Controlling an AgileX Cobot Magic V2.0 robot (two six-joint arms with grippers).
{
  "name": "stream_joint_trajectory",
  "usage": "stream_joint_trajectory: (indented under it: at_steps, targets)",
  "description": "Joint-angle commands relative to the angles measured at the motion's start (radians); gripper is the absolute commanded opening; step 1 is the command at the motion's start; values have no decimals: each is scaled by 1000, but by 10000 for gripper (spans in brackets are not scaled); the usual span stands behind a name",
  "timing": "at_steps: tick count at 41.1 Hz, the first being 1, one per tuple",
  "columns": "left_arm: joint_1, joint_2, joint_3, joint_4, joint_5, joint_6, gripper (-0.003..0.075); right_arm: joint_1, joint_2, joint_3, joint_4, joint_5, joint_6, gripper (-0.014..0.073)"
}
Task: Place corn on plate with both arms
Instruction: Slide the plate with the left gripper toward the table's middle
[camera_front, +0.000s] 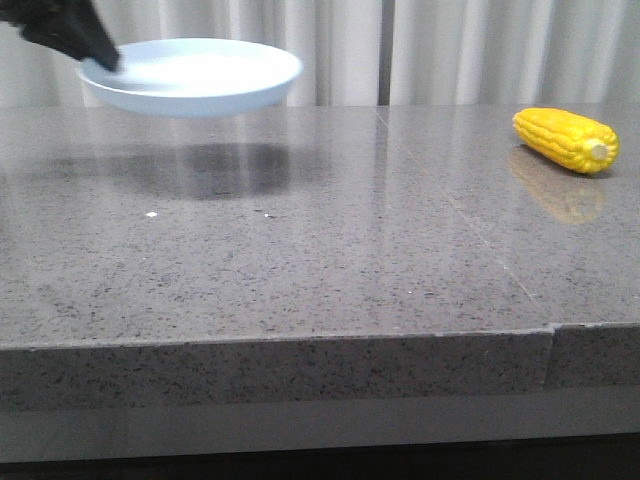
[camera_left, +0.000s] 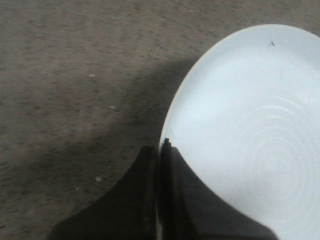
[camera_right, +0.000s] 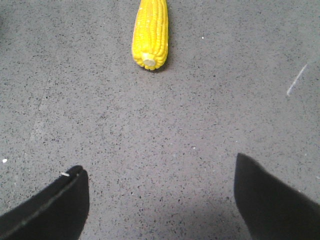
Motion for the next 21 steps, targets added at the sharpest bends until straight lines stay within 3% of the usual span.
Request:
stream_joint_trajectory:
  at_steps: [1,10,21]
  targets:
    - [-66,-29,-30,-43,-53,-2,-20,0,3,-33,1,-65,-7,615]
    - [-156,35,-30,-39,-78,-2,-20,0,3,-33,1,-65,-7,615]
    - [-167,72,-30,22,-80,-2,13,0,3,-33,1,-65,-7,615]
